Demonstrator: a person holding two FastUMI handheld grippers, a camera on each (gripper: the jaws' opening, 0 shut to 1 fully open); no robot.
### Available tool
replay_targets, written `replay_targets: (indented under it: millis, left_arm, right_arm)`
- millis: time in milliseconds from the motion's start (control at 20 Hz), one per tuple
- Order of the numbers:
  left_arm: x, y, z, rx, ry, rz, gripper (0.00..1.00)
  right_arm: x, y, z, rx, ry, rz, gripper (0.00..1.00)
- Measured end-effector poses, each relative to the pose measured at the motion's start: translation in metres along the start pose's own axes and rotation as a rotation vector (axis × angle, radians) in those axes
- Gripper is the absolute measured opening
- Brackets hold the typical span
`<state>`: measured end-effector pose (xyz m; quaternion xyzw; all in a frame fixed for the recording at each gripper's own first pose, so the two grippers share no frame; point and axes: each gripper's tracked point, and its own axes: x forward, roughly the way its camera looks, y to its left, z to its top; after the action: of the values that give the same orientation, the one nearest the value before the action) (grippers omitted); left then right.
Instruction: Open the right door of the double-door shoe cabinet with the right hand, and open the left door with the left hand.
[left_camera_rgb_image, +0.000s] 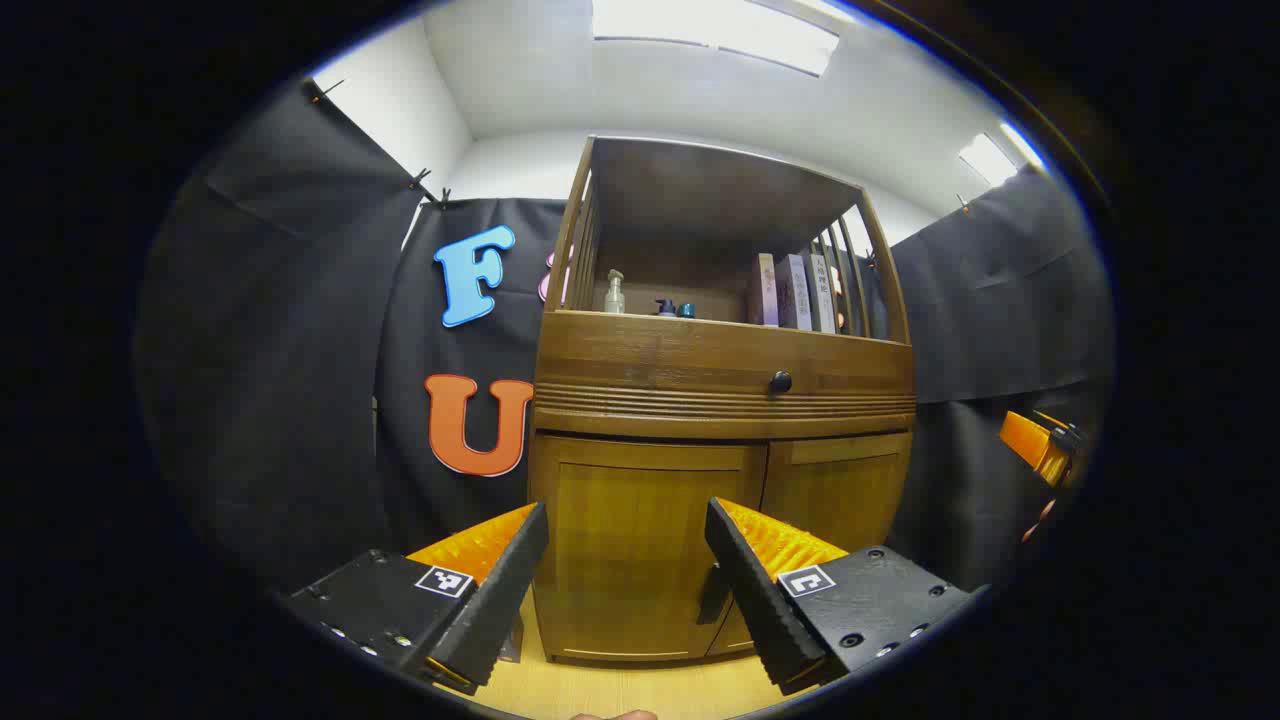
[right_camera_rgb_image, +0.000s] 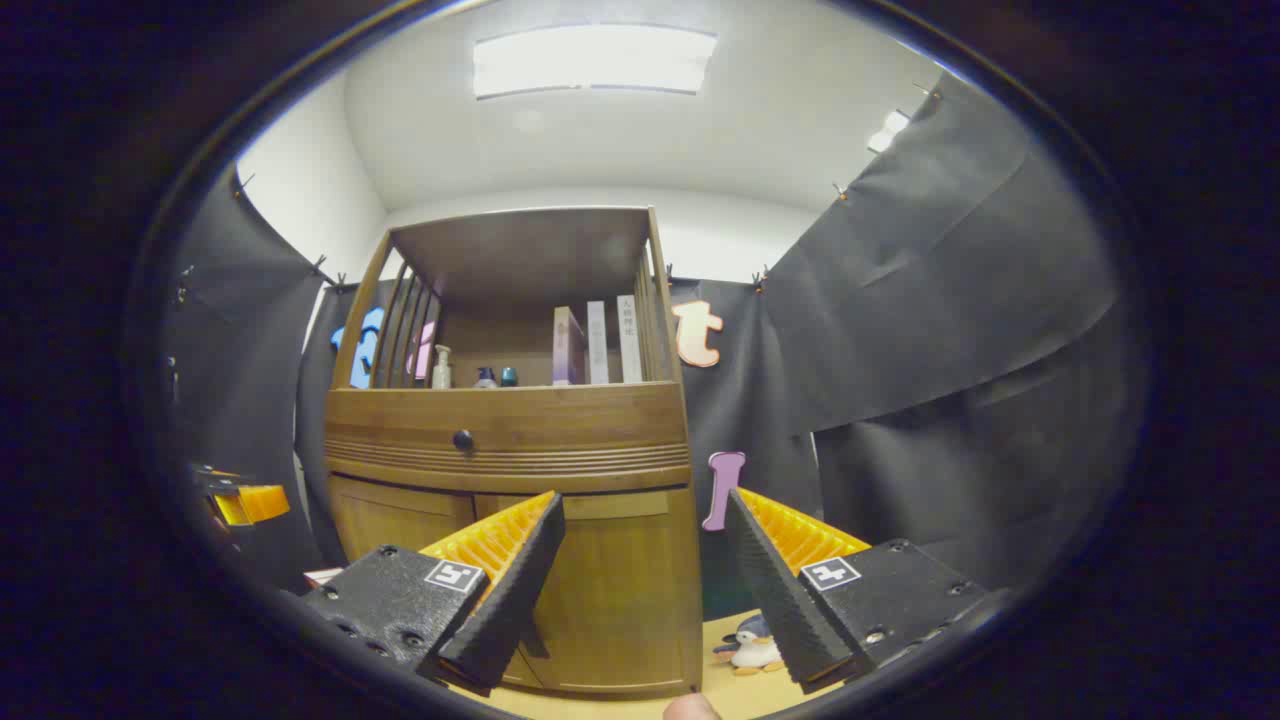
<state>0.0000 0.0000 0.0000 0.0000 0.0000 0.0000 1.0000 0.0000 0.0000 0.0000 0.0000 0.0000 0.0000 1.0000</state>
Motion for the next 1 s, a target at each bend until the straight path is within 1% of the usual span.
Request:
replay_targets:
  millis: [150, 300, 350, 400, 500, 550, 600, 650, 700, 750, 850, 900, 950, 1000]
  left_arm:
    - [0.004, -0.011, 0.006, 0.006, -0.025, 0.021, 0.95]
    - [0.01, -0.023, 0.003, -0.006, -0.027, 0.042, 0.95]
    - [0.012, -0.028, 0.002, -0.011, -0.024, 0.042, 0.95]
    - [0.014, -0.033, 0.003, -0.014, -0.021, 0.042, 1.0]
    - [0.016, -0.04, 0.0, -0.009, -0.01, 0.041, 1.0]
    - [0.017, -0.041, -0.001, 0.0, -0.011, 0.043, 0.95]
    - [0.018, -0.042, 0.0, 0.01, -0.013, 0.048, 1.0]
    - [0.019, -0.043, 0.0, 0.018, -0.014, 0.05, 1.0]
    - [0.019, -0.045, -0.001, 0.021, -0.013, 0.049, 0.95]
    - [0.018, -0.047, 0.0, 0.021, -0.011, 0.046, 1.0]
    - [0.015, -0.047, 0.001, 0.024, -0.017, 0.046, 1.0]
    - [0.013, -0.046, 0.002, 0.03, -0.024, 0.046, 0.95]
    - [0.013, -0.045, 0.003, 0.039, -0.033, 0.047, 1.0]
    - [0.013, -0.043, 0.004, 0.047, -0.04, 0.051, 1.0]
  right_arm:
    - [0.008, -0.006, -0.001, -0.04, 0.013, 0.024, 1.0]
    - [0.013, -0.021, 0.005, -0.076, 0.001, 0.025, 1.0]
    - [0.014, -0.025, 0.006, -0.069, -0.001, 0.028, 1.0]
    - [0.015, -0.028, 0.006, -0.059, 0.002, 0.029, 0.99]
    - [0.018, -0.036, 0.004, -0.041, 0.007, 0.031, 0.99]
    - [0.019, -0.04, 0.004, -0.039, 0.006, 0.024, 0.99]
    - [0.02, -0.045, 0.003, -0.036, 0.003, 0.014, 1.0]
    - [0.02, -0.048, 0.003, -0.033, 0.001, 0.007, 1.0]
    - [0.02, -0.051, 0.003, -0.028, 0.001, 0.003, 0.99]
    - [0.021, -0.053, 0.001, -0.024, 0.006, -0.001, 0.99]
    - [0.022, -0.054, -0.002, -0.011, 0.013, -0.005, 0.99]
    - [0.022, -0.054, -0.003, -0.005, 0.017, -0.004, 0.99]
    - [0.023, -0.052, -0.005, -0.001, 0.02, -0.003, 0.99]
    - [0.023, -0.051, -0.007, 0.001, 0.023, -0.006, 0.99]
